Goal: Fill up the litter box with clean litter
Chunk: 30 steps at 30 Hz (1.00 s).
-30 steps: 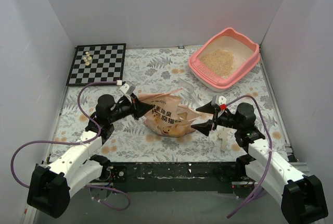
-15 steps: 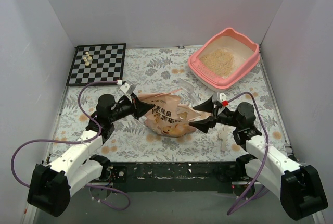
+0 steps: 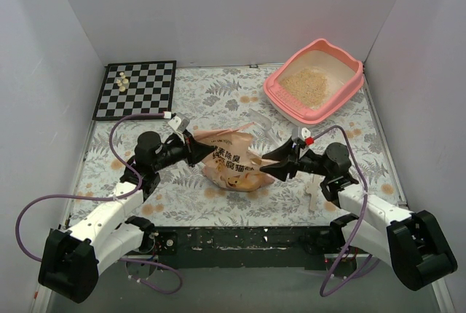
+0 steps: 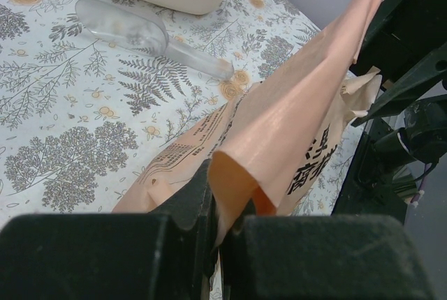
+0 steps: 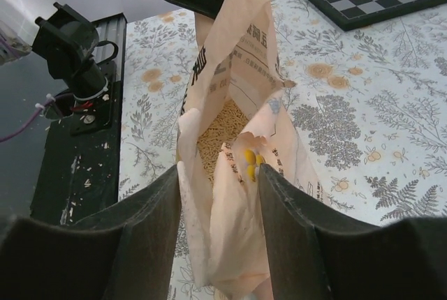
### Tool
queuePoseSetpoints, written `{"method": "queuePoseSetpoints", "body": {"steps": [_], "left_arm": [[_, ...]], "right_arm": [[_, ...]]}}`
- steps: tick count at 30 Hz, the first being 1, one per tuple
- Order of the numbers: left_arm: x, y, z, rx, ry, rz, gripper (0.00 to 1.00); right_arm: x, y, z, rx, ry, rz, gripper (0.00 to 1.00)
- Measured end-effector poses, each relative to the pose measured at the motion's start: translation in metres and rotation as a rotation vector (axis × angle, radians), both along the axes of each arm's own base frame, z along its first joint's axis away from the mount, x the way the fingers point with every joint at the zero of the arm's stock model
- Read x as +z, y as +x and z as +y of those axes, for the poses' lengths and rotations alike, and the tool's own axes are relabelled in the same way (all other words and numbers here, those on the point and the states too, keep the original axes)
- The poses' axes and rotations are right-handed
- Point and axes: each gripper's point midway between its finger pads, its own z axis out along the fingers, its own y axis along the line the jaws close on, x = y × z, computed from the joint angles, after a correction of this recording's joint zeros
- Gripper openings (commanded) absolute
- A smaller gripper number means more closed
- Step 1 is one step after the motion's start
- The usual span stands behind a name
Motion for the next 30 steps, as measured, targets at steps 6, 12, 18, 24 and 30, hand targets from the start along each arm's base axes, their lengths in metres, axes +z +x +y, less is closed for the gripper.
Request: {"method": "queuePoseSetpoints", "body": {"steps": [6, 12, 18, 24, 30], "left_arm": [[0.000, -0.002, -0.001, -0.009, -0.002, 0.005, 0.00], [0.002, -0.014, -0.004, -0.050, -0.009, 0.109, 0.00], [0.005, -0.019, -0.014, -0.111, 0.003, 0.376, 0.00], [0.002, -0.051, -0.012, -0.152, -0.015, 0.590, 0.00], [-0.008, -0.080, -0.007, -0.149, -0.019, 0.796, 0.00]], "right_arm": [[-0.007, 0.005, 0.003, -0.012, 0.003, 0.059, 0.01], [0.000, 0.003, 0.003, -0.026, 0.041, 0.166, 0.01], [-0.003, 0.001, -0.002, -0.051, 0.054, 0.472, 0.01], [-0.012, -0.012, -0.007, -0.041, 0.026, 0.831, 0.01], [-0.026, -0.030, -0.018, -0.016, 0.001, 1.112, 0.01]]}}
